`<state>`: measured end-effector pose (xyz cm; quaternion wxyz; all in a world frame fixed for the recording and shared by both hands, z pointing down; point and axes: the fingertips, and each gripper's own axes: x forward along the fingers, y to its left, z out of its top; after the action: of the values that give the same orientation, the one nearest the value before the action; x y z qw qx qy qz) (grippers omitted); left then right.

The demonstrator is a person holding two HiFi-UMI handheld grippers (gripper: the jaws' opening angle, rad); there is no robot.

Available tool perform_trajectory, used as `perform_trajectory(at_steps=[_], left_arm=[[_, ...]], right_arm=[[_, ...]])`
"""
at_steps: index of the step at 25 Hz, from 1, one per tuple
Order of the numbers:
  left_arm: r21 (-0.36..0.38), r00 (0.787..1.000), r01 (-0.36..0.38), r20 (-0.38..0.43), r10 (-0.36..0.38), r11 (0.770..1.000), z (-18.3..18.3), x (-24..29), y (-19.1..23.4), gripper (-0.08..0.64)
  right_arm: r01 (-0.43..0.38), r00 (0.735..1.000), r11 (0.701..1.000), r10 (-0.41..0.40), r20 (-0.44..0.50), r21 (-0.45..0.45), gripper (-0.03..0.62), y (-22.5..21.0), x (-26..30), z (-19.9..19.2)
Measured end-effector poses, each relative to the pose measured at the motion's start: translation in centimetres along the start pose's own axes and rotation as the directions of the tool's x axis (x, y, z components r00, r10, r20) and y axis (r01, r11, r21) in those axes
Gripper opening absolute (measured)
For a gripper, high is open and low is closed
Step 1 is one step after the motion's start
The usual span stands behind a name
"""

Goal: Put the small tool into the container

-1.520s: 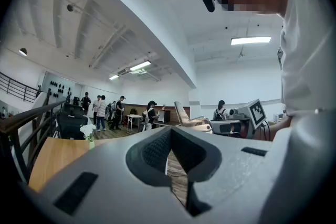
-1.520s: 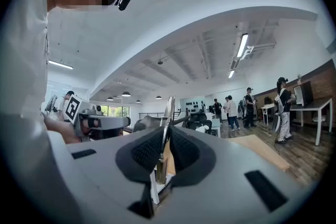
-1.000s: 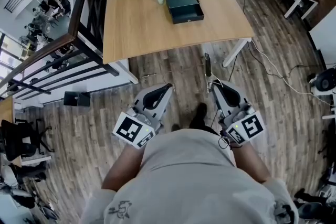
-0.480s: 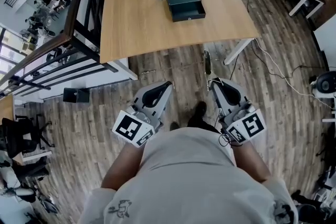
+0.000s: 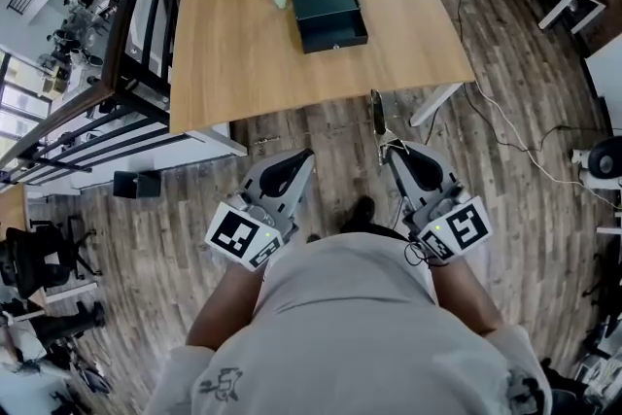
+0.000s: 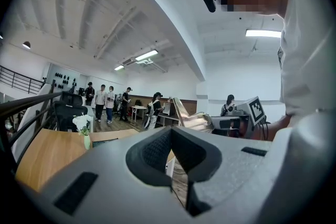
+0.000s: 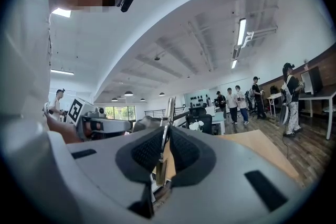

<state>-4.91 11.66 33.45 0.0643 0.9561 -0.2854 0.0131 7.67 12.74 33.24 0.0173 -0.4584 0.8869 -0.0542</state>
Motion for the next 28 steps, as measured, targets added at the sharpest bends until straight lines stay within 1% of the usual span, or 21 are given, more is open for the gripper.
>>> perform_trajectory(at_steps=[3,6,9,12,15,18,21,28], left_arm=[[-0.003,1.0,-0.001,-0.007,0.001,1.0,-0.1,2.9,0.1,0.005],[0.015,1.0,-0.001,-0.006,0.001,1.0,0.2,5.4,-0.4,0.005],[0.018,1.0,0.01,-0.002,-0.01,1.0,0.5,7.3,-1.1,0.005],[0.017,1.0,0.0,0.002,0.0,1.0,0.4,8.4,-1.3,0.005],[0.012,1.0,-0.02,0.0,0.02,1.0,0.2,9.0,-0.8,0.005],[0.009,1.0,-0.024,-0.003,0.024,1.0,0.1,9.5,-0.3,0.005],[0.012,1.0,-0.021,-0.001,0.021,1.0,0.5,10.3,0.3,0.005],[0.016,1.0,0.011,0.02,-0.011,1.0,1.2,12.0,1.8,0.005]], right_arm=[[-0.009,1.0,1.0,0.01,-0.011,0.002,0.035,-2.5,-0.1,0.2],[-0.019,1.0,1.0,0.019,-0.018,0.004,0.035,-4.9,-0.4,0.4],[-0.042,0.999,0.999,0.042,-0.032,0.0,0.035,-6.5,-0.4,0.3],[-0.058,0.997,0.998,0.058,-0.045,0.002,0.035,-7.3,-0.5,0.1],[-0.068,0.996,0.998,0.069,-0.048,0.018,0.035,-8.0,-0.3,0.1],[-0.072,0.996,0.997,0.073,-0.045,0.028,0.035,-8.4,0.1,0.2],[-0.069,0.997,0.997,0.071,-0.043,0.028,0.035,-8.8,0.5,0.4],[-0.055,0.997,0.998,0.056,-0.048,0.014,0.035,-10.0,1.9,0.9]])
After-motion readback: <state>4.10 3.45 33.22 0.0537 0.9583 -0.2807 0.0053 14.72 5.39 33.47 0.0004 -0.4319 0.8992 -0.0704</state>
